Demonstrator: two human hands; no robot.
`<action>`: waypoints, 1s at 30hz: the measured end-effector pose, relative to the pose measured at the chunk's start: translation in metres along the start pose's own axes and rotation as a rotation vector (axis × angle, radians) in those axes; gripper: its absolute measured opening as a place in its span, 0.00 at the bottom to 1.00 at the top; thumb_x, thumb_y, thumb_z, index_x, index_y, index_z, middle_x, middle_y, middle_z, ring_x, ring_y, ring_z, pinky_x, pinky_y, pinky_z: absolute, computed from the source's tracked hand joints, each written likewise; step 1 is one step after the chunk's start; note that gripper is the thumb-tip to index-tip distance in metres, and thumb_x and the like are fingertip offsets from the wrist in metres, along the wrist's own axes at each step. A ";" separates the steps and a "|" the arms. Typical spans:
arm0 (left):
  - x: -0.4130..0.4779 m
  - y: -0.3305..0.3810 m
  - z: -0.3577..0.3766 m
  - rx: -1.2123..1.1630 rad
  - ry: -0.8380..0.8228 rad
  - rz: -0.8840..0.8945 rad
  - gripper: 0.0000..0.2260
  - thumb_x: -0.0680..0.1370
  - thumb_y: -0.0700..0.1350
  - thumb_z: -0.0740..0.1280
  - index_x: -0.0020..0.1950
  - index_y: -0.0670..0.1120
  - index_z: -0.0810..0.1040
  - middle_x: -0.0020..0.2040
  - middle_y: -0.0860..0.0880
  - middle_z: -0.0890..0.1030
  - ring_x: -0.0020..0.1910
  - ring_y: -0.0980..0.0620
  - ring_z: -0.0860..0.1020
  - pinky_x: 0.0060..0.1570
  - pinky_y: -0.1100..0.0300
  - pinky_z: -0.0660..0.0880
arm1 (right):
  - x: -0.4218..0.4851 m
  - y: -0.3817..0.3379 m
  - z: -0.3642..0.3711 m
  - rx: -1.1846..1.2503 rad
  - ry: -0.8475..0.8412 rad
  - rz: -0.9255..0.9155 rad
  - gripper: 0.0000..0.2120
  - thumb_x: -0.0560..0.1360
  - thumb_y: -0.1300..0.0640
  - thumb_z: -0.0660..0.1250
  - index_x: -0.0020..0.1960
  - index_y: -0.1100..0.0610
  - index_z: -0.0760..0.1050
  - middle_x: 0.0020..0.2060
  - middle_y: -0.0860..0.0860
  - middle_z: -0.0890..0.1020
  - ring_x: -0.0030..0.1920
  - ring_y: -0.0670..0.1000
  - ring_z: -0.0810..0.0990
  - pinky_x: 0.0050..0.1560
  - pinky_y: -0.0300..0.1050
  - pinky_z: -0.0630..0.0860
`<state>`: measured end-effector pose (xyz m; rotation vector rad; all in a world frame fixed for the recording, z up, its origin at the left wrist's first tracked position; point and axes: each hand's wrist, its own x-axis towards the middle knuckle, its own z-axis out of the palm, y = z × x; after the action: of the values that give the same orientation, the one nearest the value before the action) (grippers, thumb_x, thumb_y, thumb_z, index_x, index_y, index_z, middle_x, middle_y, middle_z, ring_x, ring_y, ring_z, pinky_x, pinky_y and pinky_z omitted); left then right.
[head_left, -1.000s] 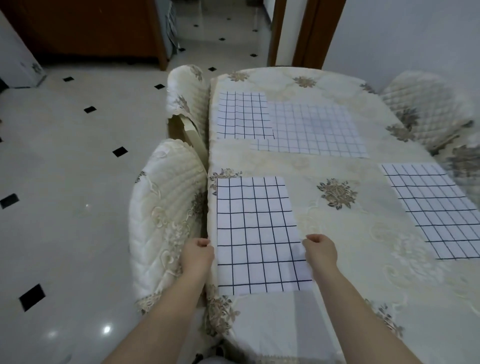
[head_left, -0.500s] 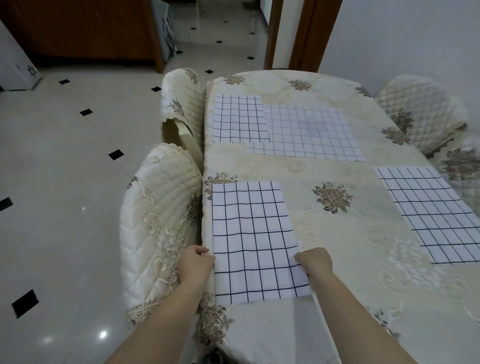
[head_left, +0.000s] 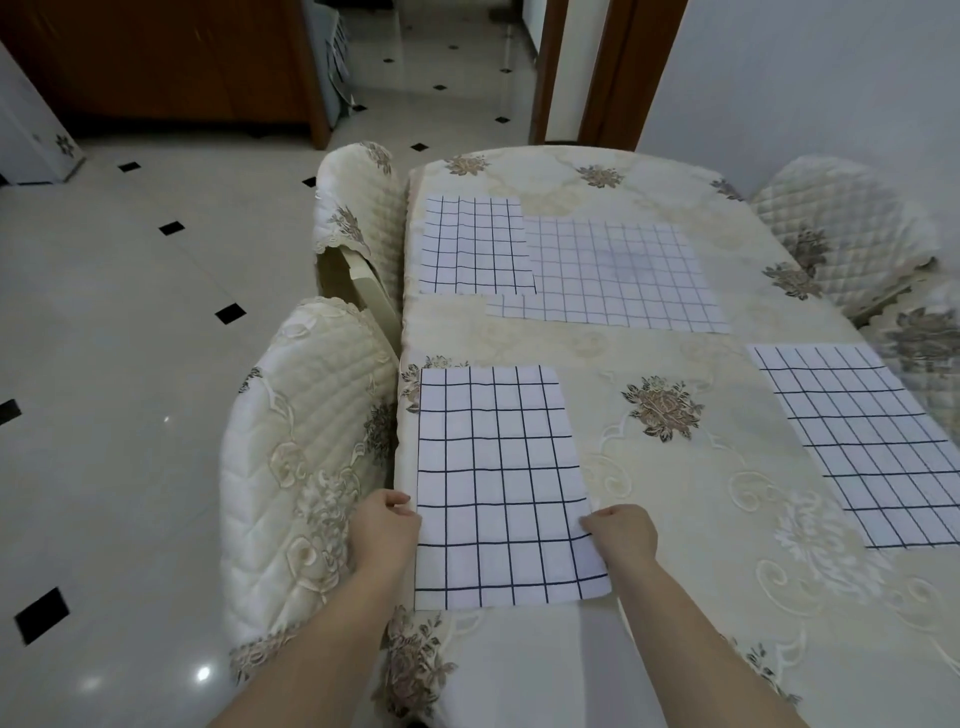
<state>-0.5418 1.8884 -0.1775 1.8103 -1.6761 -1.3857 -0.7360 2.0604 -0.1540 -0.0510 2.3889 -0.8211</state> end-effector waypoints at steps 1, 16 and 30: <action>0.002 0.001 0.001 0.003 0.007 0.005 0.10 0.71 0.37 0.66 0.42 0.52 0.77 0.41 0.47 0.82 0.40 0.45 0.80 0.42 0.50 0.80 | 0.001 -0.001 -0.001 0.002 0.002 -0.001 0.09 0.71 0.62 0.69 0.34 0.59 0.72 0.29 0.54 0.74 0.31 0.52 0.71 0.29 0.39 0.62; 0.019 0.010 0.004 0.000 0.041 0.038 0.08 0.72 0.33 0.66 0.45 0.45 0.77 0.43 0.45 0.80 0.42 0.46 0.79 0.37 0.60 0.71 | 0.013 -0.010 0.006 0.036 0.056 -0.049 0.06 0.71 0.57 0.72 0.37 0.58 0.79 0.30 0.49 0.77 0.34 0.51 0.76 0.29 0.37 0.65; 0.006 0.021 0.003 0.030 0.036 0.049 0.06 0.73 0.36 0.68 0.48 0.43 0.78 0.40 0.48 0.78 0.44 0.47 0.78 0.39 0.60 0.70 | 0.016 -0.010 0.004 0.028 0.097 -0.046 0.10 0.72 0.55 0.71 0.36 0.59 0.76 0.30 0.51 0.77 0.36 0.54 0.75 0.31 0.40 0.65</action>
<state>-0.5580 1.8787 -0.1657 1.7875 -1.7201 -1.3076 -0.7483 2.0470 -0.1592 -0.0563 2.4748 -0.8964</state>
